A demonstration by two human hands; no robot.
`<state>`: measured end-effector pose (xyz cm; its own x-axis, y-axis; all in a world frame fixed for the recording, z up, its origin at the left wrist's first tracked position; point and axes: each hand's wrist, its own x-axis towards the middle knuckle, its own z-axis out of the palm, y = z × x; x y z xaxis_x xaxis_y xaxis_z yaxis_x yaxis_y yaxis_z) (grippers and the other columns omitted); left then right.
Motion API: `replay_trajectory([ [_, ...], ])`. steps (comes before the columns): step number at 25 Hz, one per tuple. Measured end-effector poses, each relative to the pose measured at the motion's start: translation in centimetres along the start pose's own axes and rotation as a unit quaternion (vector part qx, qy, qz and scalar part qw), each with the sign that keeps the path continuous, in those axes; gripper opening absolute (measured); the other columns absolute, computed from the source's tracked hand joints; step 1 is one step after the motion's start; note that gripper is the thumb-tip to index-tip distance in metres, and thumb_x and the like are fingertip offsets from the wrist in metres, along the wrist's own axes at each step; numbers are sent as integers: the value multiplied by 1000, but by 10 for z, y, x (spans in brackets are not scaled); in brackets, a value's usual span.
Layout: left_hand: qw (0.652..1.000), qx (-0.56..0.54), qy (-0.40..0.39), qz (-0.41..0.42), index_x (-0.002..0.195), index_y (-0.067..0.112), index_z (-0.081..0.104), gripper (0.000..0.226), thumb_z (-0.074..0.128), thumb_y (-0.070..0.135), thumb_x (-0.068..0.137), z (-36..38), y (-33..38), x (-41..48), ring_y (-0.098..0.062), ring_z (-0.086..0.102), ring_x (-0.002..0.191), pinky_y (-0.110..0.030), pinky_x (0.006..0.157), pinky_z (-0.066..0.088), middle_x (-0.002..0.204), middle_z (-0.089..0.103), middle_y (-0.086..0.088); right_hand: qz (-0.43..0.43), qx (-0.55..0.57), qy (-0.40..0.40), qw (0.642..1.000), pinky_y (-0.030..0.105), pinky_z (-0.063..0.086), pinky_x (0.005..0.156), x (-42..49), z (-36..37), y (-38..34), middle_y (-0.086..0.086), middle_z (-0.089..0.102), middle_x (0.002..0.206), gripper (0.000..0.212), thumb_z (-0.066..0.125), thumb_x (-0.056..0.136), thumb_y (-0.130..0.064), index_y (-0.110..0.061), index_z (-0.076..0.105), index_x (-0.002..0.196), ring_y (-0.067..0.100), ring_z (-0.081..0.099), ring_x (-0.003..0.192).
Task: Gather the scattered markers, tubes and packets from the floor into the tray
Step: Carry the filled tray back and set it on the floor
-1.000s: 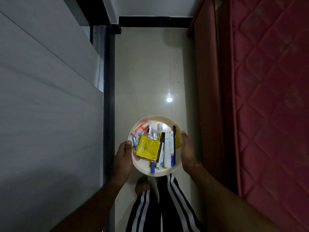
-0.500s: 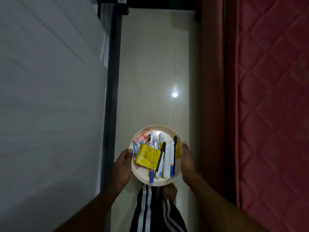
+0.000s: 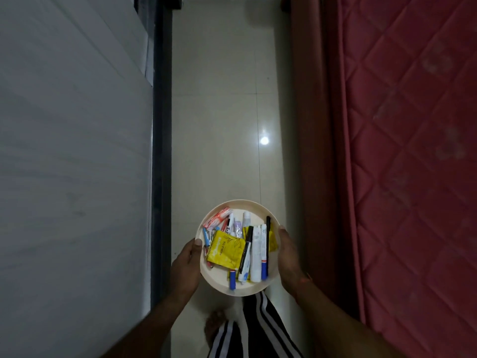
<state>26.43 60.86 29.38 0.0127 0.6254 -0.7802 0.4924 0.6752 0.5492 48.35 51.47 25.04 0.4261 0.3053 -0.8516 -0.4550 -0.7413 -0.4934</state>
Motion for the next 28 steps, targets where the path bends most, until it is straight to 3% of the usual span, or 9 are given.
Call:
replay_trajectory([
  [4,1000,4,-8,9,100,39,67,27,42,35,110,-7,-29,-28,-26,76,94,-51,86,63,96,78,2,-26,3,4,1000,30,52,87,-24,-3,36,0,79,107,58,42,94,-70,-26,75,113,17,74,106],
  [10,999,7,-24,31,100,39,67,26,43,36,110,-30,-82,-81,-27,76,91,-55,86,63,94,78,1,-33,35,23,999,40,52,103,-78,-6,95,-1,79,112,50,45,98,-64,-28,76,115,17,72,111],
  [14,999,9,-38,16,98,37,66,28,42,34,111,-40,-137,-118,-29,74,92,-58,87,62,95,76,-3,-25,23,33,999,43,55,100,-119,-13,149,-1,80,108,60,46,88,-72,-27,78,111,19,74,108],
  [17,1000,16,-24,4,95,37,67,30,42,34,111,-39,-172,-150,-29,74,89,-58,87,62,91,76,-2,-23,11,22,999,37,56,95,-146,-26,192,-2,80,107,53,42,100,-64,-26,78,111,19,73,107],
  [21,1000,26,-16,-5,91,34,68,32,43,33,110,-35,-218,-196,-24,73,80,-54,83,62,83,76,0,-18,6,21,1000,50,55,105,-173,-48,258,0,80,110,55,41,99,-66,-27,77,114,21,74,109],
  [25,999,36,-19,9,93,35,72,30,46,38,109,-34,-276,-241,-25,76,84,-56,84,63,80,80,4,-32,6,7,999,51,54,107,-210,-75,318,-1,80,110,55,40,101,-67,-28,77,115,20,74,110],
  [28,998,54,-26,15,91,40,75,32,48,52,103,-31,-330,-274,-26,78,84,-59,82,63,85,81,8,-33,8,27,999,48,47,115,-237,-96,367,-5,77,122,75,45,84,-85,-28,75,123,17,68,120],
])
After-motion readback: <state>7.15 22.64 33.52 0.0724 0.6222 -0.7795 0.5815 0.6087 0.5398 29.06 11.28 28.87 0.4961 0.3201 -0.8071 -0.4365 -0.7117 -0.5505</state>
